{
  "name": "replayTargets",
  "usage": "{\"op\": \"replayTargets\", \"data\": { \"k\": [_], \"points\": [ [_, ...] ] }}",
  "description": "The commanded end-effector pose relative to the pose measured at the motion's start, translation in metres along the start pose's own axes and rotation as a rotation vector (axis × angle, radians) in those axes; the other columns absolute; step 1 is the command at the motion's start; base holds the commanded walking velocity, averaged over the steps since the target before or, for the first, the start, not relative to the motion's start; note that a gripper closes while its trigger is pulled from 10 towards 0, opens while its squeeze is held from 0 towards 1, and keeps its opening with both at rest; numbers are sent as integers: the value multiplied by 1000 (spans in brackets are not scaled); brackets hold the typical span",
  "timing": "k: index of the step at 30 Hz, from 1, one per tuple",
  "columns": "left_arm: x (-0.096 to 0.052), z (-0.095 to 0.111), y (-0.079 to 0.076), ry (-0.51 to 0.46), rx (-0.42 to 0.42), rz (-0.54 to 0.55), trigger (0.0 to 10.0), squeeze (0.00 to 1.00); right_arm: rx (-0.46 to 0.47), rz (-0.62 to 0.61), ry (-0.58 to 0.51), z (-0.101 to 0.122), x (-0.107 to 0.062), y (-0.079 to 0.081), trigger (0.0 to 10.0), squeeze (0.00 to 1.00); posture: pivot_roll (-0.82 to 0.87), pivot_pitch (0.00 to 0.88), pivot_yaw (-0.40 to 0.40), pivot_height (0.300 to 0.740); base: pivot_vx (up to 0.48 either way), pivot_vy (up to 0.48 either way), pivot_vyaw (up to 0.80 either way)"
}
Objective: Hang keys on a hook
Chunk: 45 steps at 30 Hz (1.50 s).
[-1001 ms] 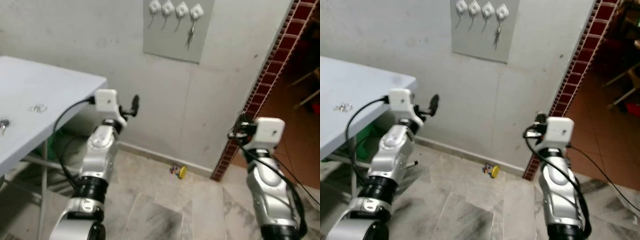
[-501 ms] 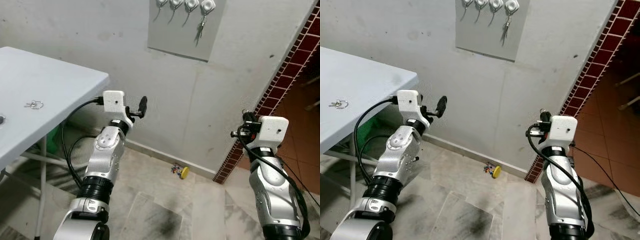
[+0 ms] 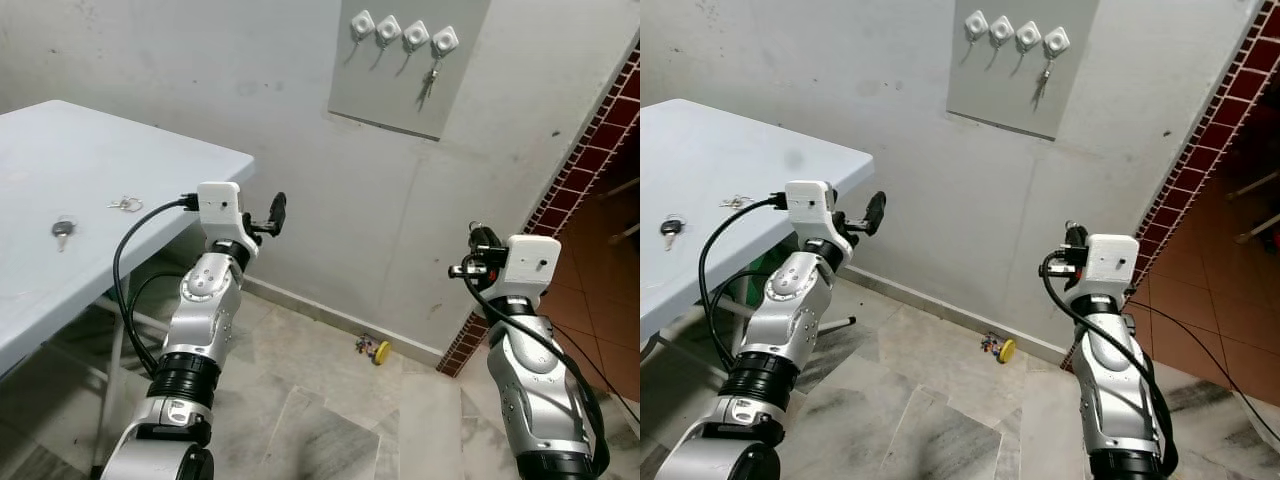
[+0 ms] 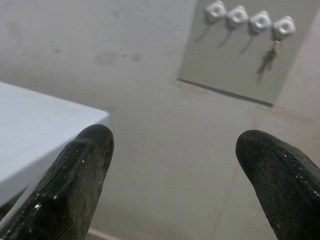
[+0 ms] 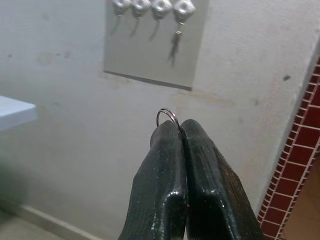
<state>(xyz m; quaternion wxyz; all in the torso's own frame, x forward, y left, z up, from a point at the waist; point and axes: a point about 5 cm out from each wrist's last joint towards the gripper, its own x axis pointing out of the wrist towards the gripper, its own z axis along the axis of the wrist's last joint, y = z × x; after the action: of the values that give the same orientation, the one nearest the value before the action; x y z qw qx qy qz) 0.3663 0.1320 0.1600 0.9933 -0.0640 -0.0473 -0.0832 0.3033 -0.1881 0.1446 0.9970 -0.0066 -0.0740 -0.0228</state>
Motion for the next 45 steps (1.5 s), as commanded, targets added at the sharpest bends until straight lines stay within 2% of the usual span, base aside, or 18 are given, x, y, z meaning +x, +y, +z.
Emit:
{"op": "replayTargets", "data": {
  "k": [1,8,45],
  "points": [
    [2,4,-5,-9,1,-19,10000,0,-13,-6,-21,6,0,-4,10000,0,-32,6,-63,711,0,442,0],
    [2,5,-4,-7,17,-18,10000,0,-11,-7,-20,6,0,-4,10000,0,-32,10,-60,711,72,422,0],
    [3,6,-1,0,52,-3,10000,0,-2,-6,-20,5,-1,-2,10000,0,-25,20,-56,711,467,0,0]
  ]
}}
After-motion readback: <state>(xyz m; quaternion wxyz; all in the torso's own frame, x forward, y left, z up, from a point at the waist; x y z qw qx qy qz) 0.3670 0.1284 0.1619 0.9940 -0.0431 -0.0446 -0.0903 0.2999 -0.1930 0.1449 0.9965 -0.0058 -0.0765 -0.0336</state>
